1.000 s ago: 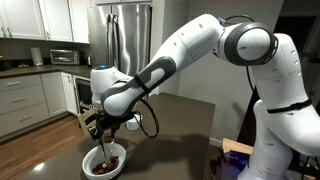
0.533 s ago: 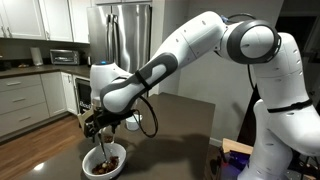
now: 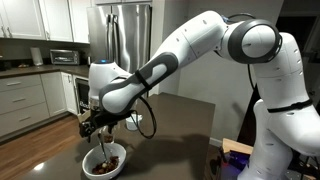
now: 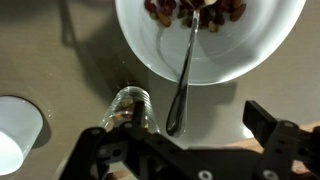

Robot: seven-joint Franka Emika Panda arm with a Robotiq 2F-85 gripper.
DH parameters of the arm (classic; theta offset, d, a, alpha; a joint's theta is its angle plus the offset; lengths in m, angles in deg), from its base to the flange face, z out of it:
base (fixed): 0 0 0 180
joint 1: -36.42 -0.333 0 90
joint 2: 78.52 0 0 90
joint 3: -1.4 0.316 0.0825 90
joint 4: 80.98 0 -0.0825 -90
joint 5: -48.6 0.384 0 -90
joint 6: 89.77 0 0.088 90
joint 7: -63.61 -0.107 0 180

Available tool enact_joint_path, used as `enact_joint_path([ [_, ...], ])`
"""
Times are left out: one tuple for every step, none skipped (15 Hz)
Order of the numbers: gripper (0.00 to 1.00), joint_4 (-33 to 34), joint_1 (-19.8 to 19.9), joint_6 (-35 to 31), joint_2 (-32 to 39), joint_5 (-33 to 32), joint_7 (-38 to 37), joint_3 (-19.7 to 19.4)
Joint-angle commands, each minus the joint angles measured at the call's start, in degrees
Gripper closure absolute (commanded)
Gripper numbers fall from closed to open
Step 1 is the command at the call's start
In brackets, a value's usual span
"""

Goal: Transfer one spoon of contents from the bowl to the white cup

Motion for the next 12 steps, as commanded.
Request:
enact_joint_path([
  [0.00,0.08,0.37,-1.53,0.82,-1.03,-1.18,0.17],
  [0.00,-0.06,0.28,-2.44,1.02,-1.23,-1.25,0.03],
  [0.00,-0.09,0.15,-3.07,1.19,-1.41,-1.41,-0.16],
  [0.01,-0.14,-0.06,-4.06,1.38,-1.68,-1.74,-0.43],
  [0.06,-0.21,-0.21,-4.72,1.55,-1.84,-1.84,-0.61],
  [0.26,-0.24,-0.39,-5.46,1.76,-2.02,-2.00,-0.84],
  [0.28,-0.28,-0.55,-5.91,1.93,-2.21,-2.13,-1.07],
  [0.34,-0.34,-0.66,-6.08,2.00,-2.32,-2.19,-1.23],
  [0.38,-0.34,-0.76,-6.05,2.04,-2.36,-2.32,-1.39],
  [0.48,-0.39,-0.80,-6.00,2.05,-2.35,-2.38,-1.47],
  [0.54,-0.41,-0.85,-5.87,2.07,-2.38,-2.46,-1.55],
  [0.62,-0.43,-0.93,-5.67,2.02,-2.44,-2.54,-1.61],
])
